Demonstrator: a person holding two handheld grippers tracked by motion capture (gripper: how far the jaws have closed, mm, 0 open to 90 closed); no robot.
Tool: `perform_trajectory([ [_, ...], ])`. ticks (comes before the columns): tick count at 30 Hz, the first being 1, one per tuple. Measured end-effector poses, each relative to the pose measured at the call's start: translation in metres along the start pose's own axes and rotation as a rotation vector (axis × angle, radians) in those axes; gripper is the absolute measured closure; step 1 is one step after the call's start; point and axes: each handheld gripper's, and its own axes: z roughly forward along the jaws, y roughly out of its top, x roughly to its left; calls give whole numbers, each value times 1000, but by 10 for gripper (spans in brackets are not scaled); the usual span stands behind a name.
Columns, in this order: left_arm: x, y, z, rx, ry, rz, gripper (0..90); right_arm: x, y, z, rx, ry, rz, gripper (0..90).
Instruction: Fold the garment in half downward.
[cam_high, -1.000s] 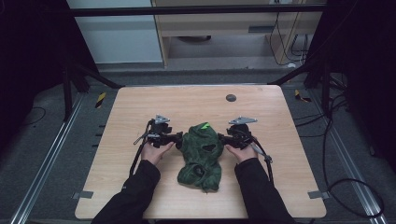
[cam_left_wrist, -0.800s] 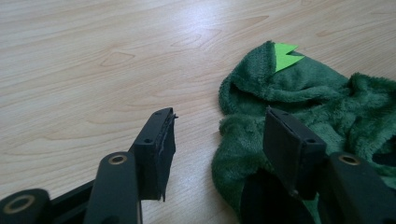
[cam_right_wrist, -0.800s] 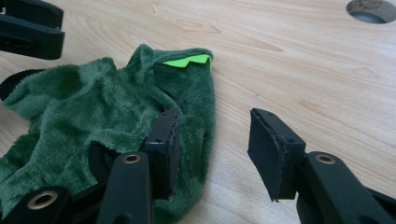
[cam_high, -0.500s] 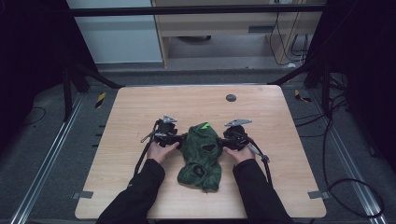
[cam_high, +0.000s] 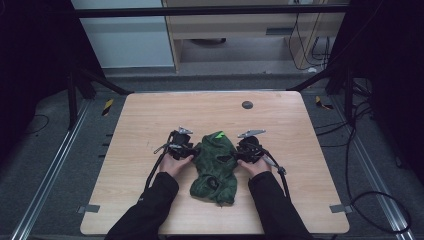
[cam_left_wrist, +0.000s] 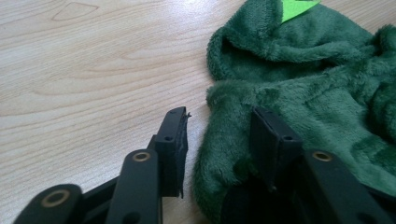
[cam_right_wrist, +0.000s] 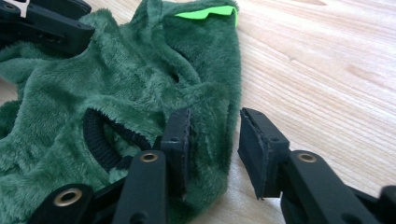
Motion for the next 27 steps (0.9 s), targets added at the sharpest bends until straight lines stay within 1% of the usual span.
perform_trajectory([
  [2,-1,0,1,5,7,0,600,0,0,1,2,-2,-1,661],
  [4,-2,-1,2,9,11,-8,644,0,0,2,5,2,0,682],
  [6,-2,-1,2,7,11,-16,708,0,-1,2,14,6,7,704],
  [7,-2,0,2,7,9,-21,708,0,-1,2,14,6,7,704],
  [8,-4,0,3,7,15,-16,759,0,0,3,15,9,5,722],
  [9,-4,0,3,7,15,-16,778,0,-1,3,18,10,6,731],
  [10,-7,0,3,9,24,-9,800,1,-1,3,21,12,9,740],
  [11,-7,0,3,9,24,-9,821,1,-1,3,21,12,9,740],
  [13,-9,0,4,12,30,-12,852,1,-1,4,29,13,10,769],
  [16,-10,0,4,10,37,-11,875,1,-1,4,32,11,8,792],
  [17,-11,0,3,4,40,-8,878,2,0,4,30,16,5,813],
  [21,-11,1,-2,-12,38,-5,884,2,0,2,28,17,8,830],
  [23,-11,3,-7,-25,33,-5,886,3,2,-2,11,15,9,840],
  [25,-12,5,-13,-40,29,4,887,3,3,-3,3,16,5,843],
  [26,-13,6,-15,-45,28,7,887,4,5,-7,-13,15,3,845],
  [27,-13,6,-17,-49,28,10,887,4,5,-7,-13,15,3,845],
])
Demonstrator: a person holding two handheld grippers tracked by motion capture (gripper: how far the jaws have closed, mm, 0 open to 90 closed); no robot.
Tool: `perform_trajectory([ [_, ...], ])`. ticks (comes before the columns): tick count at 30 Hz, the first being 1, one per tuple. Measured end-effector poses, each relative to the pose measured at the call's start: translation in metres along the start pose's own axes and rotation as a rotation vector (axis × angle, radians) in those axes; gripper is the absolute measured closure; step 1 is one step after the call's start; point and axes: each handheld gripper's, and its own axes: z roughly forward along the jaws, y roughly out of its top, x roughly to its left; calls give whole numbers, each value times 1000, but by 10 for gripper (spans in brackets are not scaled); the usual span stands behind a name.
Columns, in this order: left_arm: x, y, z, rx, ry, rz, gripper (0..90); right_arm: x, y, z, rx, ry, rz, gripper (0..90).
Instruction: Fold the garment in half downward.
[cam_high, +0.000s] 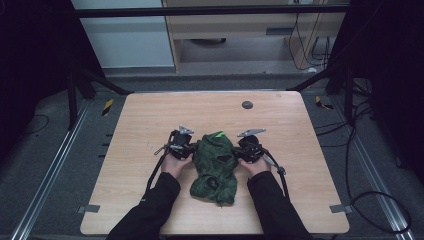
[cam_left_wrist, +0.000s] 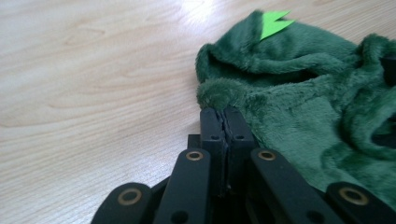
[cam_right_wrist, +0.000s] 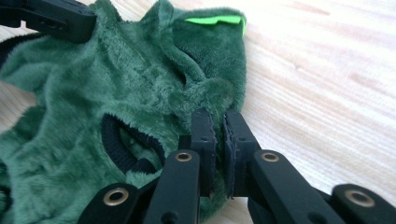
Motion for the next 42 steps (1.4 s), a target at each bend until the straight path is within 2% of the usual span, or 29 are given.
perform_trajectory([
  [3,-1,3,-8,-16,-5,9,888,2,4,-8,-27,0,-12,848],
  [9,-3,5,-19,-34,-11,15,888,7,9,-17,-52,-1,-44,852],
  [19,-8,7,-47,-76,-33,52,890,15,16,-32,-92,16,-83,853],
  [26,-14,3,-63,-94,-51,80,890,19,16,-39,-110,24,-101,850],
  [32,-19,-3,-70,-100,-74,93,890,26,12,-50,-137,45,-118,852],
  [42,-27,-14,-82,-107,-100,111,890,35,4,-62,-144,63,-160,853],
])
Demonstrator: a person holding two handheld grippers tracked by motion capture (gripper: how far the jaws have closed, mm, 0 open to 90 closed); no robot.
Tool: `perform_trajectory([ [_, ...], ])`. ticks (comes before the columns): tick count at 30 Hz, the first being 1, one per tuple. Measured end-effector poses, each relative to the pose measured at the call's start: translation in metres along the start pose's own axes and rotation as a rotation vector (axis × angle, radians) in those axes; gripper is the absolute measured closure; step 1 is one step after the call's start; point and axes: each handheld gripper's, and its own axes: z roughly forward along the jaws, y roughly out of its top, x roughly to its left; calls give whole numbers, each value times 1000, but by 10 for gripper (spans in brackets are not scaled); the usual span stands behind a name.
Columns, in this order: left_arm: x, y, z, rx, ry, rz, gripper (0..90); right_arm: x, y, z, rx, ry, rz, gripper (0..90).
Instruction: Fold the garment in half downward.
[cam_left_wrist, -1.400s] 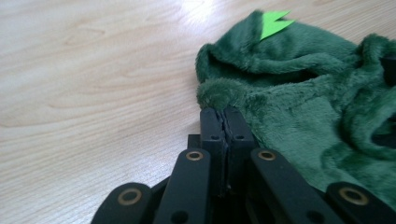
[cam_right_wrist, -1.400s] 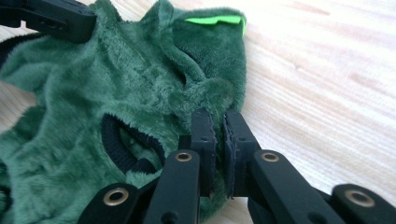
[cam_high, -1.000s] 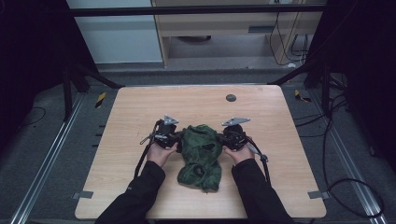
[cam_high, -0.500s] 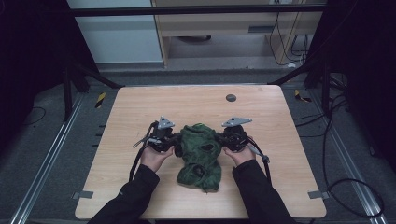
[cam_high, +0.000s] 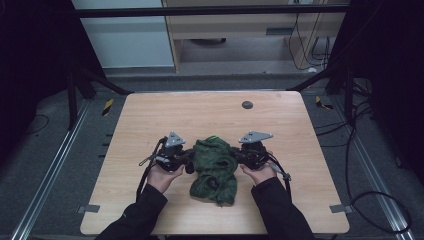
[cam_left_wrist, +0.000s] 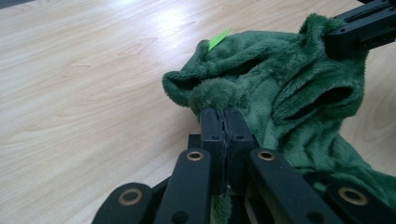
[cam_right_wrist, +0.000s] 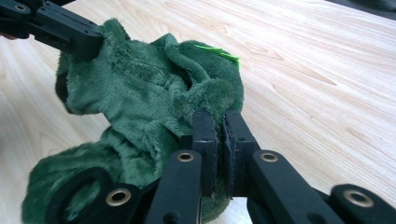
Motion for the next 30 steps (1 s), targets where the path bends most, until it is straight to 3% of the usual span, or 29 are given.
perform_trajectory([
  [8,-8,-6,-9,-9,-19,12,890,10,-9,-8,-13,25,-26,852],
  [30,-27,-28,-25,22,-55,25,890,26,-38,-24,1,74,-25,846],
])
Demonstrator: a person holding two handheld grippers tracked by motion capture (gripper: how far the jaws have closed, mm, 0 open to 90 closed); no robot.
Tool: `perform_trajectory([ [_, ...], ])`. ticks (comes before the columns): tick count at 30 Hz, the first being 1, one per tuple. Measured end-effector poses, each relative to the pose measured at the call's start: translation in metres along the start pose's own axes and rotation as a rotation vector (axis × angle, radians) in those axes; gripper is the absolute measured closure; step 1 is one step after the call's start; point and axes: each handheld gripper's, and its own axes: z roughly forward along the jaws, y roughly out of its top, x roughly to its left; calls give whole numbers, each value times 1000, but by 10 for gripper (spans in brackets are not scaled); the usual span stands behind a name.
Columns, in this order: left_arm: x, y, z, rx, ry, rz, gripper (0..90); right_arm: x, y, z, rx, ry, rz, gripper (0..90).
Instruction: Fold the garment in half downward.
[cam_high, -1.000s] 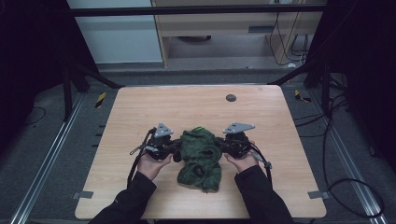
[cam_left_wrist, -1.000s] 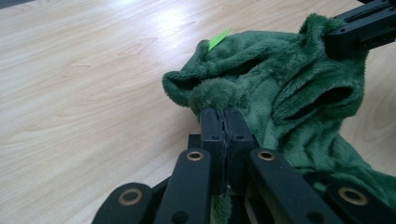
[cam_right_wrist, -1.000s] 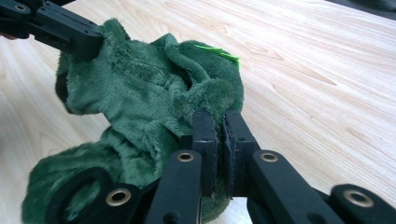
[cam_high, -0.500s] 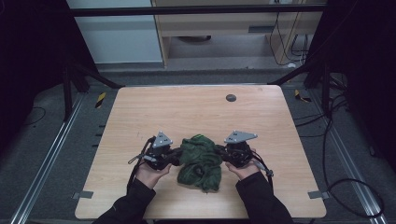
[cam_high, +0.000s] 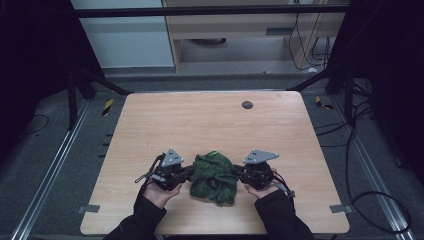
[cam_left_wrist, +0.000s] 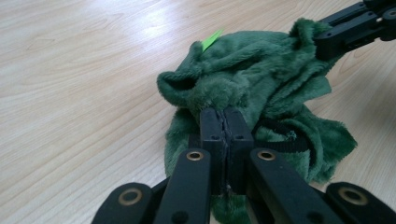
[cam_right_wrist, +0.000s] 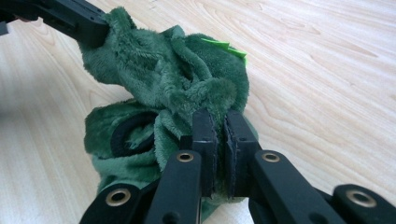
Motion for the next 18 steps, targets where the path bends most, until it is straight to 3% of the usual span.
perform_trajectory([
  [18,-14,-26,0,64,-35,-5,888,14,-16,-6,23,44,-8,829],
])
